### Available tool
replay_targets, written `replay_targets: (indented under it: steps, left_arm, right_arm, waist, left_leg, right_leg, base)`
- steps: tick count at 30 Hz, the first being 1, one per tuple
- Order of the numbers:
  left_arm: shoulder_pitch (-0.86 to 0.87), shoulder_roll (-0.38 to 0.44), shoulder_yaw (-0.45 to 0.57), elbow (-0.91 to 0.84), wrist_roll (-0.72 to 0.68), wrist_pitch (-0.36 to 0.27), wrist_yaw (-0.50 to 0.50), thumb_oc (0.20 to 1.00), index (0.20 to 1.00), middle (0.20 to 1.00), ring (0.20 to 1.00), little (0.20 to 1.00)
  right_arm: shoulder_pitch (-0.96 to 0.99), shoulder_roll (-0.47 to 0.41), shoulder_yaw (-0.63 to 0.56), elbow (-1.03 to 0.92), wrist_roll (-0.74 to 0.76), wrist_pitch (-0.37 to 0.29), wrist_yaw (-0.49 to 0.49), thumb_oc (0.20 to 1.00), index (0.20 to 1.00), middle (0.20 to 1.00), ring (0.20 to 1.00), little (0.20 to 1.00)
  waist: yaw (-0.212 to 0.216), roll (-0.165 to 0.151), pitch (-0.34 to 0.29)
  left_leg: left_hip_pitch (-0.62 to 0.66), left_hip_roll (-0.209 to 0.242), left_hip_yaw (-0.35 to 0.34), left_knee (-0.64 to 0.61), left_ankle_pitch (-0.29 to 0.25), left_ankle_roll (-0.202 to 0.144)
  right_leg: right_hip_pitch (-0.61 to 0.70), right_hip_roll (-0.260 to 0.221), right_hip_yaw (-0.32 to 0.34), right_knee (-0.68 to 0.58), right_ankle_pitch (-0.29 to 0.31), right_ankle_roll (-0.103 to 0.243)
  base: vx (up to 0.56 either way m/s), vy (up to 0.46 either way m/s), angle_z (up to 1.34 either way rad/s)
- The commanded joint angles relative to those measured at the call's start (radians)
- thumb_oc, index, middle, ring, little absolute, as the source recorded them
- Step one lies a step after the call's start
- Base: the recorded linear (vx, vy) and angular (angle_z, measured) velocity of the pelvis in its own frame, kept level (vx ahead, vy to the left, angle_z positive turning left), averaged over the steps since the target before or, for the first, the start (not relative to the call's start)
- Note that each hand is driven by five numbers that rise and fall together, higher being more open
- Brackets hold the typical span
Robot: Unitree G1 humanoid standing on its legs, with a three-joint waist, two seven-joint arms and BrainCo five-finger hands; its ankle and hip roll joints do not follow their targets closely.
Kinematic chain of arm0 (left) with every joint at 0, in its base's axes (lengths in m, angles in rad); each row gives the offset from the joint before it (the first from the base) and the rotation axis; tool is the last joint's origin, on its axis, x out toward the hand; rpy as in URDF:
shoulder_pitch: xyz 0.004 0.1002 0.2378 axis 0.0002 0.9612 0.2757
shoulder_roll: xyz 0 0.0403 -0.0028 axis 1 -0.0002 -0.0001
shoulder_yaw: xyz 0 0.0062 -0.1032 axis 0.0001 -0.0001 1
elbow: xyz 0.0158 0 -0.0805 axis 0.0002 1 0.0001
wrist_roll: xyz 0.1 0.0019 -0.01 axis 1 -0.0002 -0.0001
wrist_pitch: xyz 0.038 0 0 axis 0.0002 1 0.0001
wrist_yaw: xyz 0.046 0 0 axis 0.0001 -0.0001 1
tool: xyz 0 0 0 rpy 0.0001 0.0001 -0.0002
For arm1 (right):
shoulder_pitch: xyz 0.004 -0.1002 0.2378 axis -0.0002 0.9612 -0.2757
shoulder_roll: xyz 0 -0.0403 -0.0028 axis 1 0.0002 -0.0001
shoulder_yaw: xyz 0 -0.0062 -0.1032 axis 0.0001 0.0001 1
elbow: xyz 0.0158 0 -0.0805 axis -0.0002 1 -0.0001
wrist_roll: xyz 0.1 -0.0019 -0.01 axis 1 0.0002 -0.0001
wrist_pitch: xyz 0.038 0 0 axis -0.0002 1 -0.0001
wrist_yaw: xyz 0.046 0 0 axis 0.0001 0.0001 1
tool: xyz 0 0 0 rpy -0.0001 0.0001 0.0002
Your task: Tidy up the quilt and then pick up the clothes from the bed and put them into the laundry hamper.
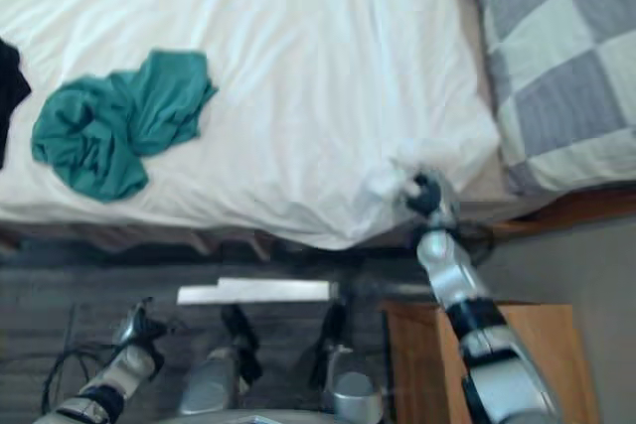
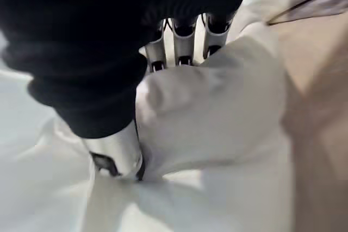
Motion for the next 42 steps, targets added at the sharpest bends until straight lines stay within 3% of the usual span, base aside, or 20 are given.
replay_targets:
  steps: [1,6,10,11,17,20,21,23,28,30,31,34,38,39,42]
  left_arm:
    - [-0.008,-0.025,0.011,0.048,0.04,0.018,-0.006,1.0,1.0,1.0,1.0,1.0]
    - [0.008,-0.036,0.012,0.049,0.034,0.028,-0.013,1.0,1.0,1.0,1.0,1.0]
    - [0.013,-0.018,0.028,0.022,0.018,0.026,-0.012,1.0,1.0,1.0,1.0,1.0]
    - [0.014,-0.015,0.028,0.018,0.018,0.023,-0.011,1.0,1.0,1.0,1.0,1.0]
    - [0.026,-0.001,0.022,0.015,0.026,0.009,-0.018,1.0,1.0,1.0,1.0,1.0]
    - [-0.011,0.001,0.007,0.011,0.016,0.005,-0.005,1.0,1.0,1.0,1.0,1.0]
    - [-0.041,0.007,-0.013,0.004,0.0,-0.002,0.013,1.0,1.0,1.0,1.0,1.0]
    - [-0.071,0.013,-0.026,0.001,-0.016,-0.007,0.035,1.0,1.0,1.0,1.0,1.0]
    - [-0.099,0.029,-0.031,-0.021,-0.057,-0.022,0.067,1.0,1.0,1.0,1.0,1.0]
    - [-0.098,0.025,-0.021,-0.012,-0.078,-0.018,0.078,1.0,1.0,1.0,1.0,1.0]
    - [-0.098,0.026,-0.021,-0.012,-0.078,-0.018,0.078,1.0,1.0,1.0,1.0,1.0]
    - [-0.084,0.002,0.002,0.038,-0.079,0.008,0.081,1.0,1.0,1.0,1.0,1.0]
    - [-0.058,-0.01,0.008,0.067,-0.062,0.028,0.075,1.0,1.0,1.0,1.0,1.0]
    - [-0.039,-0.027,0.002,0.078,-0.04,0.034,0.068,1.0,1.0,1.0,1.0,1.0]
    - [-0.029,-0.043,-0.011,0.084,-0.023,0.032,0.06,1.0,1.0,1.0,1.0,1.0]
  right_arm:
    - [0.103,0.005,-0.046,0.046,0.042,-0.009,-0.011,1.0,1.0,1.0,1.0,1.0]
    - [0.223,0.039,-0.225,0.152,0.203,0.0,-0.082,1.0,1.0,1.0,1.0,1.0]
    - [0.22,-0.003,-0.355,0.087,0.274,0.001,-0.176,1.0,1.0,1.0,1.0,1.0]
    - [0.205,-0.019,-0.371,0.061,0.268,-0.005,-0.195,0.2,0.2,0.2,0.2,0.2]
    - [0.046,-0.117,-0.337,-0.094,0.223,-0.064,-0.188,0.2,0.2,0.2,0.2,0.2]
    - [-0.108,-0.155,-0.247,-0.176,0.172,-0.074,-0.184,0.2,0.2,0.2,0.2,0.2]
    - [-0.216,-0.174,-0.191,-0.161,0.16,-0.062,-0.181,0.2,0.2,0.2,0.2,0.2]
    - [-0.32,-0.202,-0.137,-0.111,0.14,-0.044,-0.187,0.2,0.2,0.2,0.2,0.2]
    - [-0.449,-0.185,-0.08,0.127,0.215,-0.029,-0.197,0.2,0.2,0.2,0.2,0.2]
    - [-0.381,-0.097,-0.089,0.219,0.271,-0.023,-0.185,0.2,0.2,0.2,0.2,0.2]
    - [-0.379,-0.096,-0.09,0.218,0.271,-0.024,-0.185,0.2,0.2,0.2,0.2,0.2]
    - [-0.162,0.058,-0.084,0.311,0.295,-0.023,-0.136,0.2,0.2,0.2,0.2,0.2]
    - [0.01,0.115,-0.067,0.352,0.274,-0.014,-0.085,0.2,0.2,0.2,0.2,0.2]
    - [0.108,0.142,-0.064,0.426,0.259,-0.01,-0.045,0.2,0.2,0.2,0.2,0.2]
    - [0.151,0.168,-0.05,0.524,0.242,-0.005,-0.011,0.2,0.2,0.2,0.2,0.2]
  waist:
    - [-0.019,0.039,-0.047]
    - [-0.06,0.027,-0.079]
    - [-0.07,0.027,-0.076]
    - [-0.067,0.028,-0.071]
    - [-0.04,0.033,-0.033]
    - [-0.011,0.042,0.034]
    - [0.009,0.051,0.082]
    - [0.021,0.062,0.119]
    - [0.035,0.085,0.171]
    - [0.033,0.092,0.188]
    - [0.033,0.091,0.188]
    - [0.014,0.084,0.176]
    - [-0.009,0.065,0.137]
    - [-0.032,0.052,0.098]
    - [-0.043,0.049,0.066]
  left_leg:
    - [0.065,0.096,-0.05,0.036,-0.173,-0.094]
    - [0.094,0.082,-0.034,0.018,-0.184,-0.083]
    - [0.095,0.079,-0.029,0.029,-0.2,-0.08]
    - [0.096,0.079,-0.027,0.033,-0.204,-0.08]
    - [0.079,0.085,-0.028,0.062,-0.211,-0.083]
    - [0.004,0.107,-0.041,0.127,-0.213,-0.092]
    - [-0.053,0.126,-0.05,0.175,-0.213,-0.096]
    - [-0.107,0.147,-0.056,0.22,-0.214,-0.1]
    - [-0.192,0.19,-0.054,0.316,-0.226,-0.106]
    - [-0.231,0.218,-0.06,0.389,-0.249,-0.102]
    - [-0.234,0.22,-0.062,0.393,-0.251,-0.102]
    - [-0.209,0.232,-0.07,0.418,-0.279,-0.094]
    - [-0.151,0.213,-0.061,0.372,-0.286,-0.09]
    - [-0.091,0.185,-0.056,0.308,-0.281,-0.088]
    - [-0.038,0.148,-0.057,0.224,-0.26,-0.087]
  right_leg:
    - [-0.058,-0.061,0.045,0.065,-0.174,0.063]
    - [-0.048,-0.06,0.07,0.062,-0.172,0.069]
    - [-0.056,-0.061,0.083,0.07,-0.176,0.069]
    - [-0.059,-0.061,0.087,0.073,-0.178,0.068]
    - [-0.081,-0.067,0.097,0.094,-0.186,0.061]
    - [-0.141,-0.078,0.099,0.14,-0.195,0.052]
    - [-0.186,-0.09,0.093,0.184,-0.2,0.043]
    - [-0.229,-0.101,0.078,0.227,-0.207,0.039]
    - [-0.305,-0.114,0.06,0.313,-0.224,0.033]
    - [-0.347,-0.122,0.052,0.381,-0.244,0.029]
    - [-0.349,-0.123,0.052,0.384,-0.245,0.028]
    - [-0.334,-0.126,0.045,0.407,-0.259,0.023]
    - [-0.284,-0.117,0.045,0.363,-0.246,0.025]
    - [-0.232,-0.109,0.051,0.307,-0.232,0.033]
    - [-0.185,-0.103,0.056,0.246,-0.215,0.042]
  base:
    - [0.11,0.107,-0.08]
    - [0.05,0.067,-0.16]
    - [0.01,0.044,-0.24]
    - [-0.01,0.033,-0.15]
    - [-0.04,-0.01,-0.05]
    - [-0.2,-0.067,0.01]
    - [-0.23,-0.072,0.01]
    - [-0.18,-0.094,0.08]
    - [-0.1,-0.052,0.2]
    - [-0.05,-0.006,0.1]
    - [-0.01,-0.006,0.08]
    - [0.04,0.02,0.0]
    - [0.09,0.04,0.01]
    - [0.11,0.053,-0.02]
    - [0.14,0.091,-0.05]
